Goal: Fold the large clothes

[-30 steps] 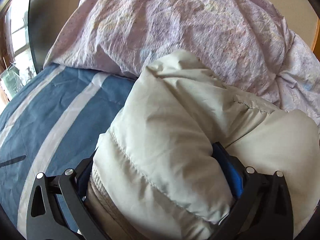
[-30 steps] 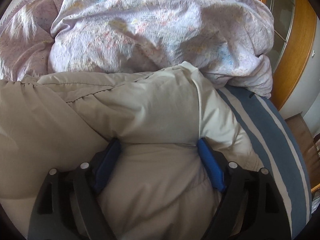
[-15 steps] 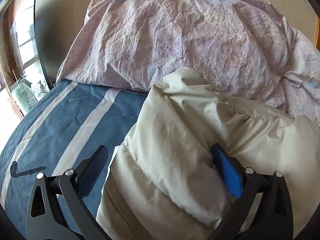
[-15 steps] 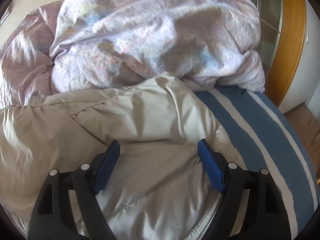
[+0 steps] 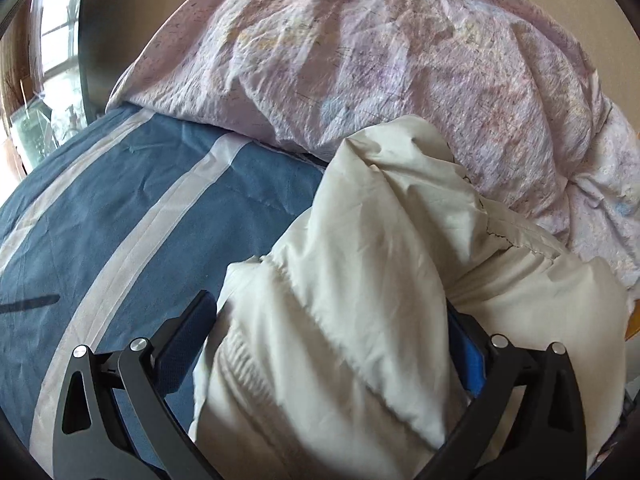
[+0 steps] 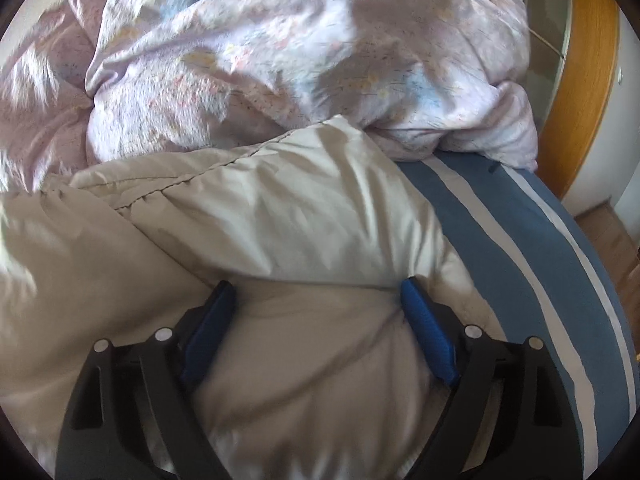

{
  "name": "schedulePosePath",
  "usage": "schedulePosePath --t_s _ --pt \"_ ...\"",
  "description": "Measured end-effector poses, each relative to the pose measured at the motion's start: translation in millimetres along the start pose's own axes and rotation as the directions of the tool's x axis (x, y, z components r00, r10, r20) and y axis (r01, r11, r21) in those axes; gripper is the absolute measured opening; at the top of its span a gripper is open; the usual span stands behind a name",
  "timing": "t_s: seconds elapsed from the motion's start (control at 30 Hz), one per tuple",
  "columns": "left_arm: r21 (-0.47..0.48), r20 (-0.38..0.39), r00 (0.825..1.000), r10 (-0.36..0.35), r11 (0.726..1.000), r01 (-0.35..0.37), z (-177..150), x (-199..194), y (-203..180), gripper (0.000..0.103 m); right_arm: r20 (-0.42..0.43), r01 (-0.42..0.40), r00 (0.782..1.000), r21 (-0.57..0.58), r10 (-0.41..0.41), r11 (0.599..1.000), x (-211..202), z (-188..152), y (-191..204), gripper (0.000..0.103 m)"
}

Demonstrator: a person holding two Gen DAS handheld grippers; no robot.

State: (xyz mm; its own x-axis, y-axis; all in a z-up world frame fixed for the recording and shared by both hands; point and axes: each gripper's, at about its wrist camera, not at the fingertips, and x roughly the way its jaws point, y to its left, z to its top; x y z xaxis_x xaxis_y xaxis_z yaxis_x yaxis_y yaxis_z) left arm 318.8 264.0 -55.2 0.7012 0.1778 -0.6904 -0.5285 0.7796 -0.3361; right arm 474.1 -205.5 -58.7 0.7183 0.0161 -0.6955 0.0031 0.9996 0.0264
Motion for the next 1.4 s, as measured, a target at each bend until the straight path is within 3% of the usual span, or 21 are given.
schedulePosePath --t_s 0.13,0.3,0.5,0.63,0.77,0.83,0.93,1.23,1.4 --pt "-0.130 0.022 0.987 -0.156 0.979 0.158 -16 -44 43 0.102 0.081 -0.138 0.989 0.214 0.123 0.967 -60 -12 -43 0.085" --pt "-0.188 0.050 0.972 -0.229 0.954 0.234 -50 -88 75 0.102 0.109 -0.233 0.973 0.491 0.206 0.840 -102 -53 -110 0.085" --pt "-0.286 0.014 0.959 -0.284 0.917 0.276 -92 -97 91 0.102 0.019 -0.297 0.931 0.624 0.365 0.723 -86 -90 -126 0.079" --pt "-0.320 -0.001 0.944 -0.329 0.895 0.312 -106 -95 83 0.097 -0.007 -0.301 0.914 0.657 0.406 0.691 -74 -100 -120 0.077" --pt "-0.352 -0.011 0.941 -0.337 0.882 0.312 -112 -87 71 0.089 -0.027 -0.307 0.892 0.696 0.451 0.649 -59 -108 -113 0.076" --pt "-0.382 -0.019 0.936 -0.352 0.867 0.319 -115 -80 69 0.086 -0.012 -0.311 0.896 0.697 0.445 0.646 -57 -106 -111 0.076" --pt "-0.420 -0.020 0.927 -0.374 0.845 0.332 -118 -69 66 0.081 0.010 -0.339 0.883 0.705 0.468 0.623 -51 -106 -107 0.070" --pt "-0.480 0.059 0.914 -0.400 0.792 0.378 -116 -61 57 0.080 0.091 -0.404 0.874 0.683 0.478 0.608 -47 -103 -103 0.067" --pt "-0.530 0.110 0.907 -0.406 0.748 0.399 -119 -61 57 0.080 0.108 -0.417 0.875 0.662 0.471 0.623 -47 -100 -99 0.067"
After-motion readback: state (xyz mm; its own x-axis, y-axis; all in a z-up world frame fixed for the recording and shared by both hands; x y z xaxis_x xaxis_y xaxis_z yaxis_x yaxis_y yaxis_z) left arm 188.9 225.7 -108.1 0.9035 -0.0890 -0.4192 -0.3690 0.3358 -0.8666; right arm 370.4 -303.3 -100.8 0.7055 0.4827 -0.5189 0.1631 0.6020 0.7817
